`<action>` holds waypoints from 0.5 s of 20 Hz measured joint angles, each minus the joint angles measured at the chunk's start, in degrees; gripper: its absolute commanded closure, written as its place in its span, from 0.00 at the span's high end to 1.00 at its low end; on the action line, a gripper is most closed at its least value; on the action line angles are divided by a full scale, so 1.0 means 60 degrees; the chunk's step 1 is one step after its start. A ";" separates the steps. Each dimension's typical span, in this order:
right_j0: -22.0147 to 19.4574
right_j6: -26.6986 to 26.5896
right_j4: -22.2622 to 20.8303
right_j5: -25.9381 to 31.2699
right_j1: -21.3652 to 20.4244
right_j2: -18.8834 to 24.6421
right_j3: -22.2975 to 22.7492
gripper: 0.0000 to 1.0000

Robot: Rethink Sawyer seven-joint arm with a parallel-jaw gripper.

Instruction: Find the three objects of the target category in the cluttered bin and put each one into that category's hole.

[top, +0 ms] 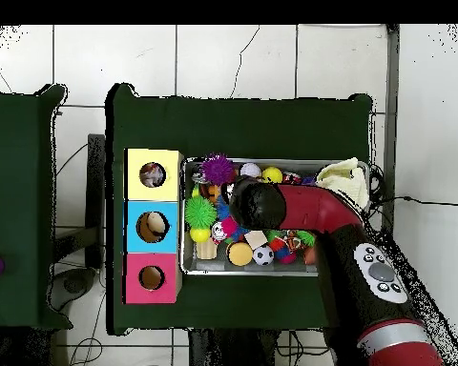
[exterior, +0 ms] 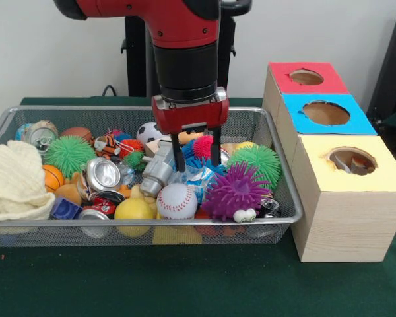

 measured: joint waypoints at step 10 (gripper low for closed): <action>0.0577 0.0000 0.0000 0.0008 -0.0059 0.0006 -0.0037 1.00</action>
